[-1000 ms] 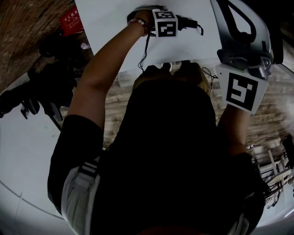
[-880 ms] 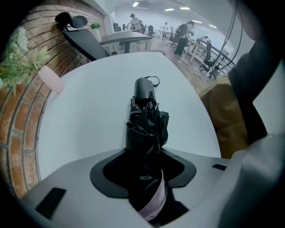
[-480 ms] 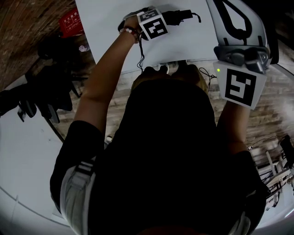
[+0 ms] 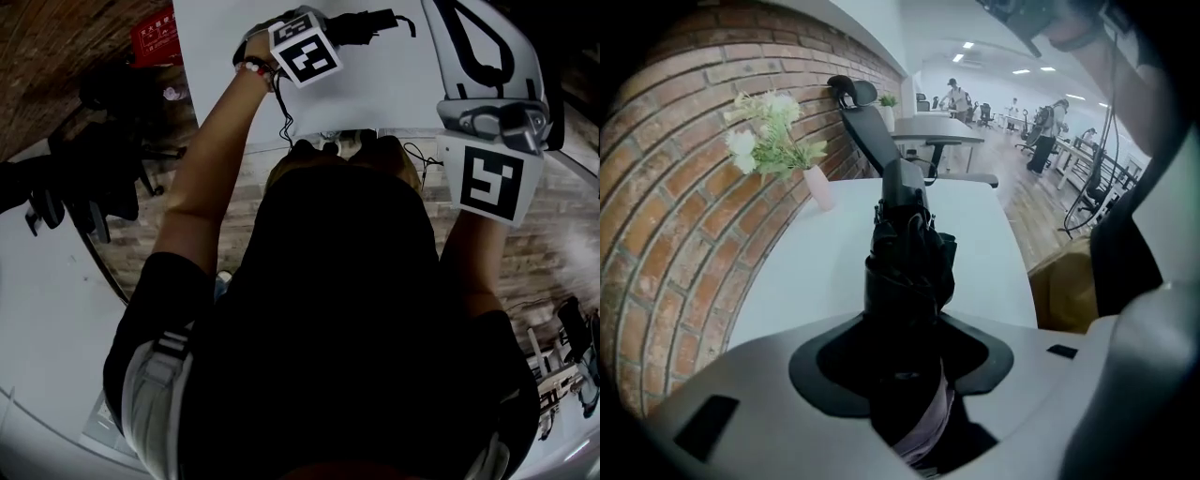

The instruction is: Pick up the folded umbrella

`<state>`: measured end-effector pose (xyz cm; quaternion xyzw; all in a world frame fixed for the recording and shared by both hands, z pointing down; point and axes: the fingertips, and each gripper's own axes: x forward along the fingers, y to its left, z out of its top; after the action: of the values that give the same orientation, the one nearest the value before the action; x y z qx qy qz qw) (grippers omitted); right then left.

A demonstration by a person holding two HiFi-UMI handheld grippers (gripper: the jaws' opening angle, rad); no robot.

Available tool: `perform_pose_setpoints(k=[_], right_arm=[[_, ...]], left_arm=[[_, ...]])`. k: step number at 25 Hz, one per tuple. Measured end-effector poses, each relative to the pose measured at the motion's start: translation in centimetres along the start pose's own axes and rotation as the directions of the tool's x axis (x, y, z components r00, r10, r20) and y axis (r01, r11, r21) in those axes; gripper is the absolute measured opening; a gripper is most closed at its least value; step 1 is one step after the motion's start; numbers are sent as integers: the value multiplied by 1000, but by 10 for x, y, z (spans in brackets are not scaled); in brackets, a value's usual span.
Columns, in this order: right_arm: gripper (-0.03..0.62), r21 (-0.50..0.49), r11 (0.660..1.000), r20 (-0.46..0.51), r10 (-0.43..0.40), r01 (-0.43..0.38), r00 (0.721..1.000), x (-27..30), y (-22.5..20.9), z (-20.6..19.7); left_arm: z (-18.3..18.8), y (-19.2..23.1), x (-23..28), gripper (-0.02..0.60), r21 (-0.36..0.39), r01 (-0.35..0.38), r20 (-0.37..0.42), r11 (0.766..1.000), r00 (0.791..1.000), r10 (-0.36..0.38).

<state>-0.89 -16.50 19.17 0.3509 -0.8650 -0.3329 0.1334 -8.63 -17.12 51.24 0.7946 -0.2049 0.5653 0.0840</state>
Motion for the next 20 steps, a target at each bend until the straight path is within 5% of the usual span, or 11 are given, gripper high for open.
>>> perform_pose_setpoints(k=[11, 20], right_arm=[[28, 0, 1000, 36, 4, -4, 999, 2, -7, 17], [28, -2, 1000, 48, -24, 24, 999, -4, -16, 21]], left_arm=[[39, 15, -69, 202, -49, -137, 150, 989, 978, 143], [75, 39, -132, 202, -187, -291, 313, 938, 888, 338]])
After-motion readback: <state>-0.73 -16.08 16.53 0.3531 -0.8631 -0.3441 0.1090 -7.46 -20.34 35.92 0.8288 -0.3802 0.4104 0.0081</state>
